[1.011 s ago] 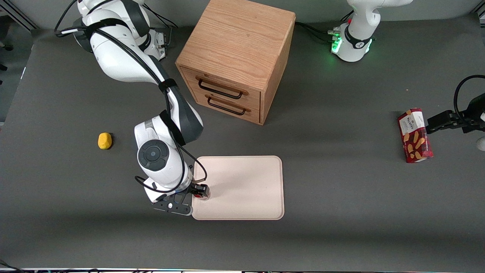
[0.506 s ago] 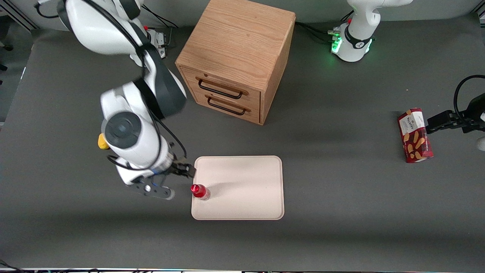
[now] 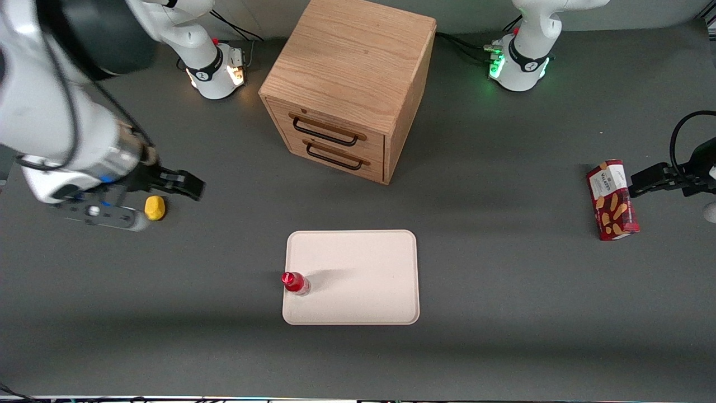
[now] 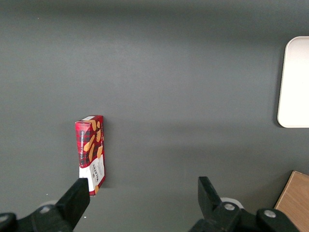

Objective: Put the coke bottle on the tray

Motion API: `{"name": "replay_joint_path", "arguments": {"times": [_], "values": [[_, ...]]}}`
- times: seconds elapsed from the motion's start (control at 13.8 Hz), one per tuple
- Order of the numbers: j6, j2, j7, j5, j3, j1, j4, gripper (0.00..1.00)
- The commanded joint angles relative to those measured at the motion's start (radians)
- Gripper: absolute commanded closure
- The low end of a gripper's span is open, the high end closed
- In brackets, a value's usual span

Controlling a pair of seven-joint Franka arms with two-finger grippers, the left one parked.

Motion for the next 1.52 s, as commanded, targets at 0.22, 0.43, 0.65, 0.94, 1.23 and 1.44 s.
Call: {"name": "replay_joint_path", "arguments": {"times": [0.22, 0.43, 0.65, 0.94, 1.23, 1.44], "values": [[0.115, -0.268, -0.315, 0.013, 0.009, -0.174, -0.340, 0.00], [0.263, -0.345, -0.412, 0.016, -0.043, -0.190, -0.500, 0.00], [0.286, -0.345, -0.448, 0.062, -0.081, -0.188, -0.505, 0.00], [0.283, -0.327, -0.459, 0.061, -0.080, -0.208, -0.464, 0.00], [0.271, -0.303, -0.448, 0.061, -0.081, -0.207, -0.425, 0.00], [0.275, -0.313, -0.451, 0.061, -0.083, -0.199, -0.439, 0.00]]}}
